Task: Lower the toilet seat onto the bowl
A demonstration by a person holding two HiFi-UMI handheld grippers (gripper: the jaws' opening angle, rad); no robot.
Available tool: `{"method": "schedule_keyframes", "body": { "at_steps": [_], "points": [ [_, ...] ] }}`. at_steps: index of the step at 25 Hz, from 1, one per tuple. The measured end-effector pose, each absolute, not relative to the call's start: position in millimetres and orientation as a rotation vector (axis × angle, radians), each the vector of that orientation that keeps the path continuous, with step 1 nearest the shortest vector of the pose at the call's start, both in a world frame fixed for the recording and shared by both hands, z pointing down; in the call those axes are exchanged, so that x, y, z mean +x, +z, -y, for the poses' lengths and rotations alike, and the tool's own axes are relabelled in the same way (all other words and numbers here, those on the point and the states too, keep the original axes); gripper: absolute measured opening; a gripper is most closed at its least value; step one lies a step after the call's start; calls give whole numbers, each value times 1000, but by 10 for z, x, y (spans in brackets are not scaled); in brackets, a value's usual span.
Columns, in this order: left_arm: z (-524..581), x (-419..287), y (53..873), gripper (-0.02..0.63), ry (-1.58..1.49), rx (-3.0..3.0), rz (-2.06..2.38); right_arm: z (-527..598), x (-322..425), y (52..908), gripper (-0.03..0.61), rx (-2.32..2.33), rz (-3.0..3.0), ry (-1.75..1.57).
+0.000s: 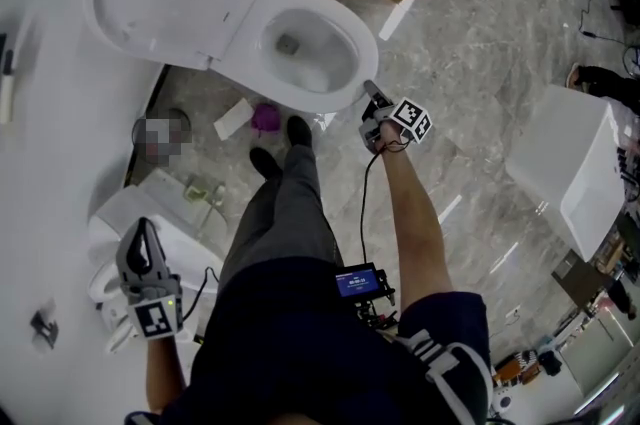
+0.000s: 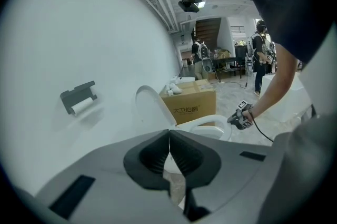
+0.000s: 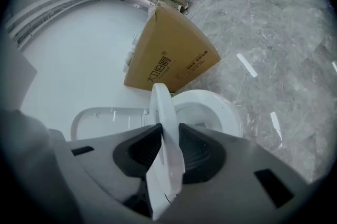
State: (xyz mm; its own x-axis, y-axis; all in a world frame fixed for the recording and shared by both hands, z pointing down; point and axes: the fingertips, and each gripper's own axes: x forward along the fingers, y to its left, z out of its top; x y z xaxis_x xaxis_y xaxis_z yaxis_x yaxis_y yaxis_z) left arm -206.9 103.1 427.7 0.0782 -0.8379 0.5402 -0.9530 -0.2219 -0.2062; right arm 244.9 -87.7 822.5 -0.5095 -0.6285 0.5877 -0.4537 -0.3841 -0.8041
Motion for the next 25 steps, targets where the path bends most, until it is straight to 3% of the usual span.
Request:
{"method": "schedule_keyframes", "body": {
  "at_steps": [25],
  "points": [
    [-974, -1939, 4674, 26, 951, 2096, 1733, 834, 2652, 9061, 127, -1535, -1601, -2100]
  ]
}}
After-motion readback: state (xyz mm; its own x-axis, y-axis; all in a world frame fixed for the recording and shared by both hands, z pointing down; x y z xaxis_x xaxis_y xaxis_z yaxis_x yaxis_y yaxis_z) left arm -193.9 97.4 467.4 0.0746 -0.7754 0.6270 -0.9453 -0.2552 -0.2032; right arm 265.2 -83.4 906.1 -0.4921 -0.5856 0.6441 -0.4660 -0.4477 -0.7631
